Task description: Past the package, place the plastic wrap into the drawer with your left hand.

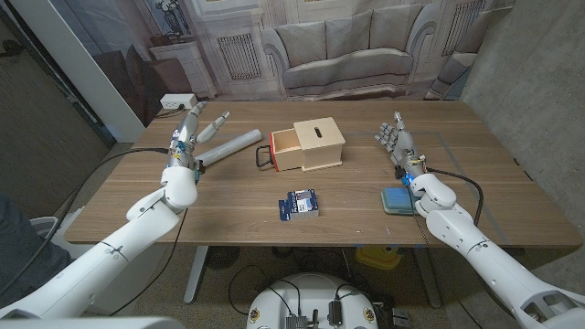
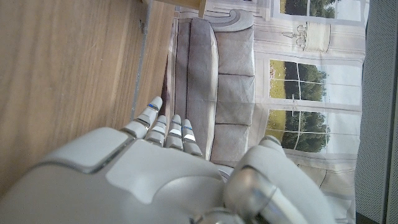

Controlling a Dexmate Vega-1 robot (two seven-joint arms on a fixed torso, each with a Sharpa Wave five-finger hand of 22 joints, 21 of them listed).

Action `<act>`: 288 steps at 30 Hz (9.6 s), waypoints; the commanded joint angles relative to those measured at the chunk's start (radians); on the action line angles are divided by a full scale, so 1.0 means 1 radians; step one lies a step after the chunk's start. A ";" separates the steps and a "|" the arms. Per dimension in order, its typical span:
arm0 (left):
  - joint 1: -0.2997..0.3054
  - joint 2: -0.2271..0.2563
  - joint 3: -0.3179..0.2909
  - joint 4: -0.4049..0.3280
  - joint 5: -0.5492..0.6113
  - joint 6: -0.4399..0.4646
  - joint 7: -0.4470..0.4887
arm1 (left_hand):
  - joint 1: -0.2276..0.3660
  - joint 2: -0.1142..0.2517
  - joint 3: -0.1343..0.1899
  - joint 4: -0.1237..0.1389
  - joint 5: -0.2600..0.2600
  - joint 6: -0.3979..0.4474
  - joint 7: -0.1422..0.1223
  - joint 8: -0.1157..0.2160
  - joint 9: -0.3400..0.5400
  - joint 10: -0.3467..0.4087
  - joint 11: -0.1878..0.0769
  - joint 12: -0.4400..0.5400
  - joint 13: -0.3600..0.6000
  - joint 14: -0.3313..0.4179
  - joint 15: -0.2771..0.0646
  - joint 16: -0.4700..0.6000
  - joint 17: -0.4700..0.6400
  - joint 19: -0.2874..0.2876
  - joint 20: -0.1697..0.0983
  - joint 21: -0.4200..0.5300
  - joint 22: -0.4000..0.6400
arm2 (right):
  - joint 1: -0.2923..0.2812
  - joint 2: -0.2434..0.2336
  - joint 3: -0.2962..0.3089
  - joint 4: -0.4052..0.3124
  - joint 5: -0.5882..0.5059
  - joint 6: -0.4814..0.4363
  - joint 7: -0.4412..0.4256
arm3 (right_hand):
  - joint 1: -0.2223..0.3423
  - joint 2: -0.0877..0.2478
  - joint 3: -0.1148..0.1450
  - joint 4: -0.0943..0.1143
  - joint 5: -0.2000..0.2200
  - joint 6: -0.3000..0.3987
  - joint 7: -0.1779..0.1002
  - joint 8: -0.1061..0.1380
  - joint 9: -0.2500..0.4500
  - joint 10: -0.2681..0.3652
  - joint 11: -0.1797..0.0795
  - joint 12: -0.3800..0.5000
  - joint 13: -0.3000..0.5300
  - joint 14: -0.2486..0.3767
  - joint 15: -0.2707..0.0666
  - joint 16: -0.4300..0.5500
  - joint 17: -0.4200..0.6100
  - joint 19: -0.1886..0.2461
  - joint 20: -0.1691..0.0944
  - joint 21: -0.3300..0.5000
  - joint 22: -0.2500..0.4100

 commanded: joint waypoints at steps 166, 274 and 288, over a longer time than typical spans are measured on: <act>-0.507 -0.059 0.567 0.258 0.206 0.697 -0.409 | 0.282 -0.010 -0.008 -0.137 0.031 0.137 -0.030 -0.013 0.004 0.128 -0.051 -0.016 0.006 0.159 -0.052 0.015 0.006 0.183 -0.022 0.040 0.013 | -0.133 -0.045 0.090 -0.185 -0.007 0.025 -0.133 | 0.008 0.019 -0.018 -0.008 -0.006 0.042 0.009 0.002 0.004 0.040 0.006 0.003 0.007 0.048 0.005 -0.002 0.008 0.063 -0.001 -0.063 0.003; -0.442 0.092 0.412 -0.077 0.151 0.754 -0.330 | 0.807 0.142 0.102 -0.156 -0.170 0.841 -0.052 0.128 0.030 0.852 -0.100 0.054 0.151 0.991 -0.195 0.131 0.091 0.865 -0.115 0.427 0.013 | -0.268 -0.074 0.164 -0.322 -0.032 0.089 -0.180 | 0.005 0.026 -0.033 -0.011 -0.008 0.051 0.009 0.001 0.004 0.048 0.008 0.001 0.008 0.055 0.007 -0.003 0.008 0.078 0.006 -0.101 0.005; -0.400 0.098 0.373 -0.134 0.172 0.717 -0.307 | 0.809 0.141 0.100 -0.155 -0.171 0.841 -0.057 0.132 0.034 0.853 -0.104 0.053 0.166 0.995 -0.196 0.129 0.097 0.862 -0.119 0.433 0.014 | -0.286 -0.078 0.180 -0.332 -0.035 0.096 -0.182 | 0.004 0.027 -0.035 -0.011 -0.008 0.052 0.011 0.001 0.004 0.048 0.009 0.000 0.008 0.055 0.006 -0.004 0.008 0.079 0.006 -0.105 0.005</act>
